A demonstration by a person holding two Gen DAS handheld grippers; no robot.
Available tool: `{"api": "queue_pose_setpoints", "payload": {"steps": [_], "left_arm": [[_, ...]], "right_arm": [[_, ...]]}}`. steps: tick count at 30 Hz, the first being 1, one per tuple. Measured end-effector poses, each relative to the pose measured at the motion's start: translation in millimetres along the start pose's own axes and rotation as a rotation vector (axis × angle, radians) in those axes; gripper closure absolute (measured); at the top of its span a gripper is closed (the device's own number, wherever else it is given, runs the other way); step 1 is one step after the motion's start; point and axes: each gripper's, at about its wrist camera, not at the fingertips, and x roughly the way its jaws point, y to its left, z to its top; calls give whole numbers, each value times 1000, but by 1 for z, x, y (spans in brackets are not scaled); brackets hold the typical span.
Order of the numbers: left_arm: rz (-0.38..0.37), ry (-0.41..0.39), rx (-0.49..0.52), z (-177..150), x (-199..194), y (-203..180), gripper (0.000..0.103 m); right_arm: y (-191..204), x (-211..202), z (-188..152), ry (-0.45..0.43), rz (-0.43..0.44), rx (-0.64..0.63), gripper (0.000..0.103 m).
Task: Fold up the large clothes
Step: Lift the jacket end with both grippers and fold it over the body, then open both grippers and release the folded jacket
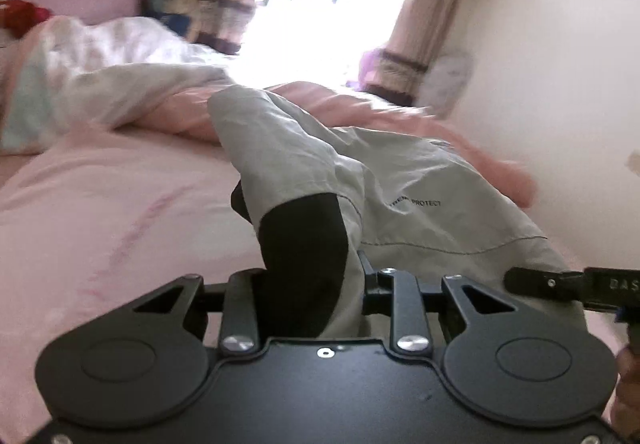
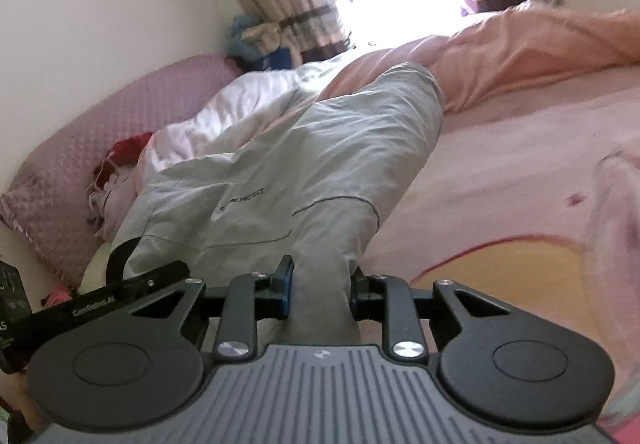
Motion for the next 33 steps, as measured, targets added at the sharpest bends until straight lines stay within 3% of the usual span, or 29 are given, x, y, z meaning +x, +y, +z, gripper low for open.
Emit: {"api": "queue_pose_setpoints", "payload": {"steps": [7,11,13,14,15,16,17,18,20,21,22,23,24,25,28,30,31,32,33], "left_arm": [[-185,72,48,-24,42,-119,75],[-289,170,35,-64,84,-150,74],[-308,238,-8,-91,114,-152,69],[-298,269,-33,-106,129,-150,66],[-271,288,-51,-119,141,-146,56],[-222,307,-51,-129,149,-142,38],[-137,333,-52,-135,153,-140,32],[-37,303,-63,-136,142,-138,28],[133,81,-26,-130,103,-149,30],[211,-48,28,-128,88,-162,23],[214,-121,55,-126,82,-172,14],[160,-149,65,-124,82,-178,10],[72,-143,61,-122,86,-186,2],[18,-133,57,-122,92,-192,2],[25,-114,115,-138,109,-210,0],[103,-71,231,-153,123,-206,0],[148,-34,289,-165,130,-204,0],[156,0,302,-174,133,-197,0],[115,13,245,-176,129,-182,0]], "right_arm": [[-90,-77,0,-54,-142,92,74],[-151,-87,-33,-59,-202,169,71],[-187,-76,-54,-42,-202,246,63],[-205,-68,-66,-21,-226,288,60],[-219,-59,-77,17,-288,315,54],[-225,-54,-85,42,-363,319,54],[-223,-59,-93,1,-451,280,55],[-212,-69,-96,-80,-525,229,59],[-182,-86,-93,-243,-778,113,59],[-170,-90,-89,-304,-798,88,59],[-161,-91,-86,-351,-738,92,59],[-153,-87,-84,-403,-643,110,59],[-147,-78,-84,-442,-587,119,59],[-141,-64,-85,-465,-572,120,59],[-135,-15,-95,-448,-601,139,59],[-143,8,-110,-368,-657,112,59],[-147,16,-120,-314,-700,86,68],[-147,5,-131,-317,-716,63,68],[-134,-3,-139,-339,-770,39,60]]}}
